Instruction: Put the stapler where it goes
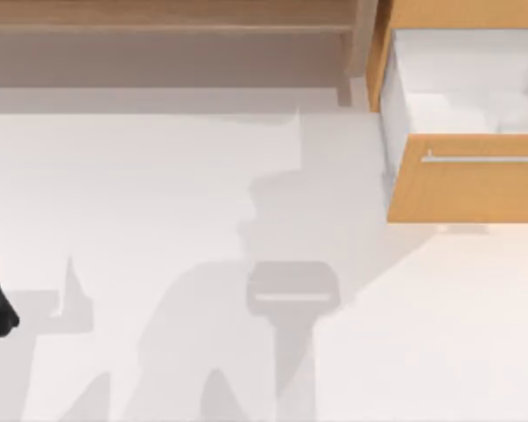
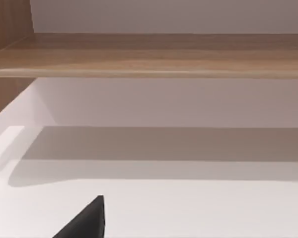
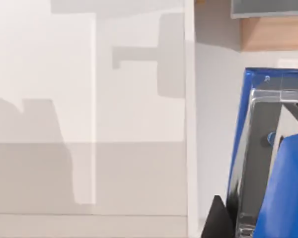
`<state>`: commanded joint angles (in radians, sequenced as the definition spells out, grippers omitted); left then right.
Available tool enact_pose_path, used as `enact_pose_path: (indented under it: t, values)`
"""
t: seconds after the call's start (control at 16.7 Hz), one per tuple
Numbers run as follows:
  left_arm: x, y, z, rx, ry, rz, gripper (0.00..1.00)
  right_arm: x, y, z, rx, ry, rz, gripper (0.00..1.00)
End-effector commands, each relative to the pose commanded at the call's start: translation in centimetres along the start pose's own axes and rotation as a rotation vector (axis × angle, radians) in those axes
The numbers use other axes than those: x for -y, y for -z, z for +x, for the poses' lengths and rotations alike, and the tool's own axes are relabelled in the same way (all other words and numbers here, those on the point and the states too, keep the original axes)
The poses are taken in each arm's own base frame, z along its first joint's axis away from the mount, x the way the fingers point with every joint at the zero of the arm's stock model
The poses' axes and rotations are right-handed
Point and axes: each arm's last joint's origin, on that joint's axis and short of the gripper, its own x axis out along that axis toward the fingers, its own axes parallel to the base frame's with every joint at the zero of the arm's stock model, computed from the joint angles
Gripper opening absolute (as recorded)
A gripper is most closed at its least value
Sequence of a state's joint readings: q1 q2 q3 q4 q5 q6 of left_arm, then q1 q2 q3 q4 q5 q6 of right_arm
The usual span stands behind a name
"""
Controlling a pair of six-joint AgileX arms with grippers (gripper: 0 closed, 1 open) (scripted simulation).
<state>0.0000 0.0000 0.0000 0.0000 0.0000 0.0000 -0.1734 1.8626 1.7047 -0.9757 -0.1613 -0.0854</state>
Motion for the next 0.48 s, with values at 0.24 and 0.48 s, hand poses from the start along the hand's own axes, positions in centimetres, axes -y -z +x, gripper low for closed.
enact_pose_path:
  t: [0.24, 0.48]
  values:
    - [0.0, 0.0, 0.0, 0.0, 0.0, 0.0, 1.0, -6.8, -3.2, 5.2, -0.112, -0.075, -0.055, 0.0]
    - [0.0, 0.0, 0.0, 0.0, 0.0, 0.0, 1.0, -10.8, -3.0, 11.8, -0.296, -0.037, -0.072, 0.0]
